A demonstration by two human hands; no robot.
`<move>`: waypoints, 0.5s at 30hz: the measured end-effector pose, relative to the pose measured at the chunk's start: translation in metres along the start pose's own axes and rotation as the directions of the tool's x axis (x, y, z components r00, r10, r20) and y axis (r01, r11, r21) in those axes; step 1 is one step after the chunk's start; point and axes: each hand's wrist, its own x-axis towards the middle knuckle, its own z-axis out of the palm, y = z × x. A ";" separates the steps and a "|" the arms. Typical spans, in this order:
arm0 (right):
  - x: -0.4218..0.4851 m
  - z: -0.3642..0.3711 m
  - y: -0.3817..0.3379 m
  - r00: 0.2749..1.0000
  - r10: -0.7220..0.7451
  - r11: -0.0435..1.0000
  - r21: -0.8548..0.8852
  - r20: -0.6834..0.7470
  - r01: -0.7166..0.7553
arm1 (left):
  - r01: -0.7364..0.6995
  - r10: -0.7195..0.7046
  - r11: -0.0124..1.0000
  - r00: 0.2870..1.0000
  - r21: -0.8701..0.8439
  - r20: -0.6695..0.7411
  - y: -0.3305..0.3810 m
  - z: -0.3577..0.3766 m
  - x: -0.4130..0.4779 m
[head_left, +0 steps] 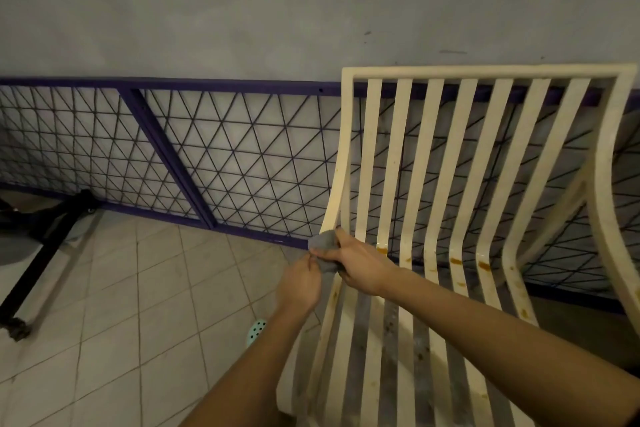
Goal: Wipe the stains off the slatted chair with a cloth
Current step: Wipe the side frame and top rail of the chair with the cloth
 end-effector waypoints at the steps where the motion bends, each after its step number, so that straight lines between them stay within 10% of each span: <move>1: 0.005 -0.004 0.004 1.000 -0.015 0.997 -0.076 -0.025 0.013 | 0.001 -0.001 1.000 1.000 0.008 -0.004 0.001 0.005 0.007; 7: 0.028 -0.009 0.022 0.994 -0.108 0.972 -0.210 0.007 0.107 | -0.060 0.059 0.969 0.998 0.241 0.013 0.009 0.010 0.037; 15: 0.054 -0.011 0.047 0.992 -0.127 0.959 -0.254 0.000 0.123 | -0.127 0.133 0.982 0.991 0.142 -0.035 0.005 0.022 0.054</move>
